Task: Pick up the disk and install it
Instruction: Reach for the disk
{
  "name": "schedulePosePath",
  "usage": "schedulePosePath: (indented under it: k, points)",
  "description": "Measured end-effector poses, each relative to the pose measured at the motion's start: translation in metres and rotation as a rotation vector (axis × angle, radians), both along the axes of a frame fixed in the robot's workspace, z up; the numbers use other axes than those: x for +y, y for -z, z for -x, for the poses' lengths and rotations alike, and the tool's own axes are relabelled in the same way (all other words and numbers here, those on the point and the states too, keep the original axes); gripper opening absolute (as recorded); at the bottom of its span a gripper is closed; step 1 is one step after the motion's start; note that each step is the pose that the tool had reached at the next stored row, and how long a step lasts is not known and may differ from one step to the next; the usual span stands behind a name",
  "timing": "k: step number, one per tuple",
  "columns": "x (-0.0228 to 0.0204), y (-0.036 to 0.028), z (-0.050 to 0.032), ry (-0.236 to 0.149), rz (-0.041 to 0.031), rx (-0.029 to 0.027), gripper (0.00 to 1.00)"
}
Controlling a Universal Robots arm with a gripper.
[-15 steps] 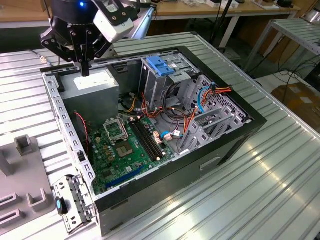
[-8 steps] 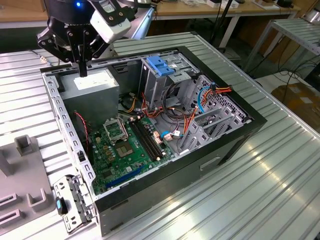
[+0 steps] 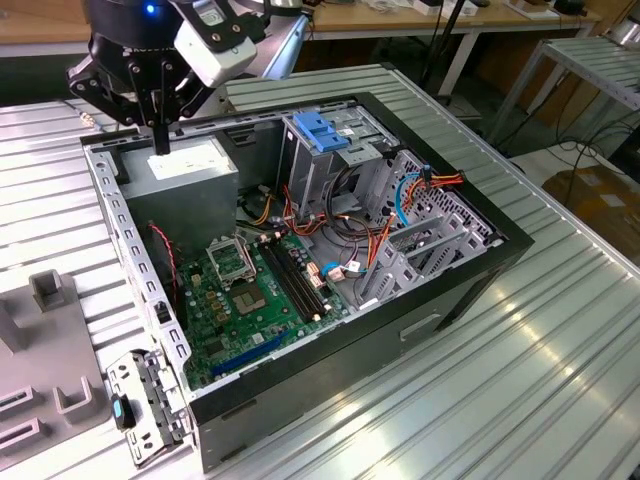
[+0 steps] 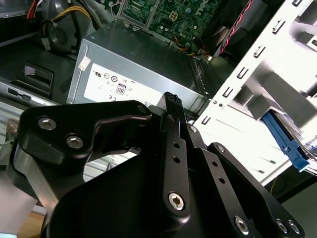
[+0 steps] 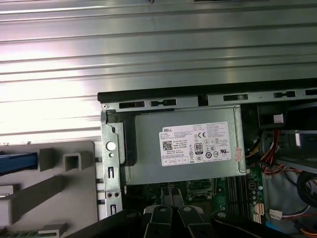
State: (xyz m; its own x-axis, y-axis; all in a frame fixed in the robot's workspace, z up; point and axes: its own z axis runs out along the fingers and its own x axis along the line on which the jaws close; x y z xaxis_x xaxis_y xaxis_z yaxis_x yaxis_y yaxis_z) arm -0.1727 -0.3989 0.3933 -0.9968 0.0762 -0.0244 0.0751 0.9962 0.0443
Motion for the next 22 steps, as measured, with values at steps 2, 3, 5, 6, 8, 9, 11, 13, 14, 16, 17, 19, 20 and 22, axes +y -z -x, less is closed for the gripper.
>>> schedulePosePath:
  k: [2,3,5,6,8,9,11,13,14,16,17,19,20,22]
  points:
    - [0.0,0.0,0.0011,0.0,0.0,0.0,0.11]
    - [0.0,0.0,0.0015,0.0,-0.0001,-0.0001,0.11]
    - [0.0,0.0,0.0028,0.0,0.0,0.0,0.11]
    - [0.0,0.0,0.0032,0.0,0.0,0.0,0.11]
    - [0.0,0.0,0.0047,0.0,0.0,0.0,0.11]
    - [0.0,0.0,0.0051,0.0,-0.0001,0.0,0.11]
    - [0.0,0.0,0.006,0.0,0.0,0.0,0.11]
    - [0.0,0.0,0.0069,0.0,0.0,0.0,0.11]
    - [0.0,0.0,0.0074,0.0,-0.0001,0.0,0.11]
    - [0.0,0.0,0.0082,0.0,0.0,0.0,0.11]
    - [0.0,0.0,0.0086,0.0,0.0,0.0,0.11]
    - [0.0,0.0,0.0095,0.0,0.0,0.0,0.11]
    - [0.0,0.0,0.0099,0.0,0.0,0.0,0.11]
    - [0.0,0.0,0.011,0.0,0.0,0.0,0.11]
